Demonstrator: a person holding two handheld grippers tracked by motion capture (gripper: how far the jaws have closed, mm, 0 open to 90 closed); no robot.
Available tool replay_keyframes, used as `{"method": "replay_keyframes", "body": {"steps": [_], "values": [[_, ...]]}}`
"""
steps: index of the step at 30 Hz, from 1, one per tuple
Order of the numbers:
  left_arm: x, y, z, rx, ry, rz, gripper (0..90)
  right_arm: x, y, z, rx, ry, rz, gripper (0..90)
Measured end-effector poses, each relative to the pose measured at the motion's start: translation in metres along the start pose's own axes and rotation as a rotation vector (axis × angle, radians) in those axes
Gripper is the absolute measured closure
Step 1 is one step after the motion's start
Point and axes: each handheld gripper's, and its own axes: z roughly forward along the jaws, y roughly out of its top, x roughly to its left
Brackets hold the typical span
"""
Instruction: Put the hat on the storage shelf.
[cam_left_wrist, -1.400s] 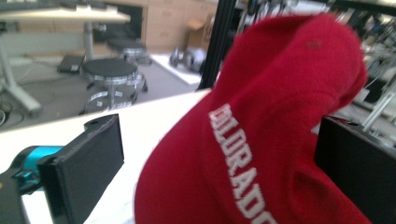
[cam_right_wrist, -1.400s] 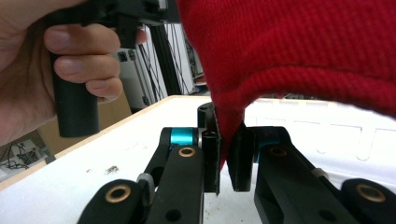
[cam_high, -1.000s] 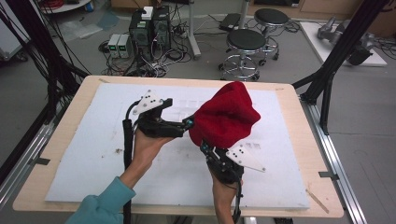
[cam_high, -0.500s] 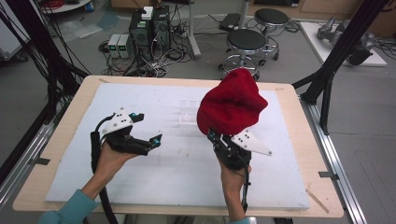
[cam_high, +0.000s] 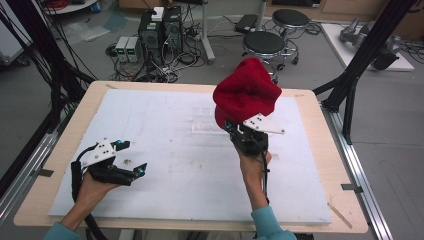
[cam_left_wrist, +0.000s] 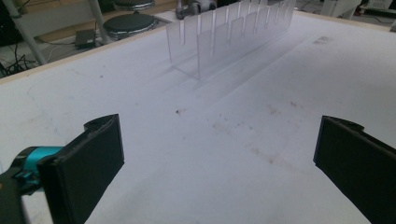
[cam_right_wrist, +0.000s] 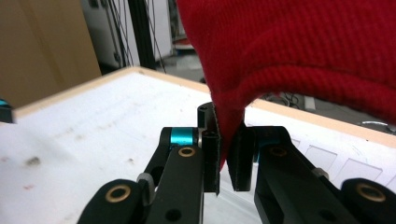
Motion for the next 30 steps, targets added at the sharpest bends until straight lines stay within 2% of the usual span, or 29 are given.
{"method": "replay_keyframes", "body": {"steps": [6,11,14,18,19,22,30], "values": [[0.01,-0.017,-0.015,-0.005,0.021,-0.021,2.0,-0.005,0.004,0.018,0.04,0.005,-0.023,85.7],[0.017,-0.037,-0.03,-0.046,0.033,-0.055,2.0,-0.006,0.003,0.032,0.075,0.01,-0.033,85.7],[0.018,-0.044,-0.037,-0.073,0.035,-0.052,2.0,-0.007,0.002,0.038,0.091,0.014,-0.031,85.7],[0.019,-0.051,-0.04,-0.09,0.032,-0.071,2.0,-0.011,0.0,0.048,0.126,0.017,-0.027,85.7],[0.019,-0.051,-0.04,-0.09,0.032,-0.071,2.0,-0.011,0.0,0.049,0.125,0.023,-0.012,85.7],[0.019,-0.051,-0.04,-0.099,0.028,-0.073,2.0,-0.014,0.001,0.049,0.133,0.033,-0.005,85.7],[0.02,-0.052,-0.042,-0.114,0.025,-0.08,2.0,-0.013,0.007,0.049,0.187,0.053,-0.028,85.7]]}}
